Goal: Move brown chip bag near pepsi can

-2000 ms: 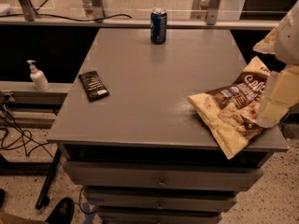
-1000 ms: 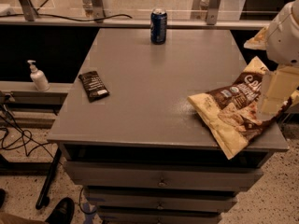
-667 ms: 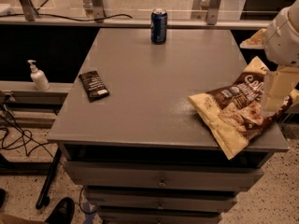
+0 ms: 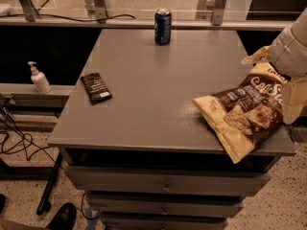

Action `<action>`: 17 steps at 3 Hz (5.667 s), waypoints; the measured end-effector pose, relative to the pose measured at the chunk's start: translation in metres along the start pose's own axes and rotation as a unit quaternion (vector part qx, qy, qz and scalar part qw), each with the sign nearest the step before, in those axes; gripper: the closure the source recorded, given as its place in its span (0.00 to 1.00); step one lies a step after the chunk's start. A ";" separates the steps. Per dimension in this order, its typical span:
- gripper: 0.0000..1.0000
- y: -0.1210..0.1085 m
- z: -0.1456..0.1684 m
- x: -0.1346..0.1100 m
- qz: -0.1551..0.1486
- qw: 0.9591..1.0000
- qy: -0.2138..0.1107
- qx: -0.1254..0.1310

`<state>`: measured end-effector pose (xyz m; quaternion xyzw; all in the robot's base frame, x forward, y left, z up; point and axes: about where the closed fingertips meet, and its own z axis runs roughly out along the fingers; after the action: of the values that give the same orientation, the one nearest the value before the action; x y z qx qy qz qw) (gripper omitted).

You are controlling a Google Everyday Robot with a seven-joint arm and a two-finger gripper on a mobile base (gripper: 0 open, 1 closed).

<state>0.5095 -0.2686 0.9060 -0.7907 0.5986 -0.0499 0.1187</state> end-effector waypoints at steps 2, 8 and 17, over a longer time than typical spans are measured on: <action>0.00 0.018 0.038 0.012 -0.081 0.996 0.009 -0.042; 1.00 -0.061 0.009 -0.019 -0.088 0.994 0.047 0.041; 1.00 -0.256 0.044 -0.023 -0.554 0.801 0.067 0.216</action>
Offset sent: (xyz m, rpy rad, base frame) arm -0.0130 -0.0154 -0.0693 -0.1184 0.0889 0.2481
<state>0.7525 -0.1758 0.9285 -0.9360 0.0389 -0.2880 0.1984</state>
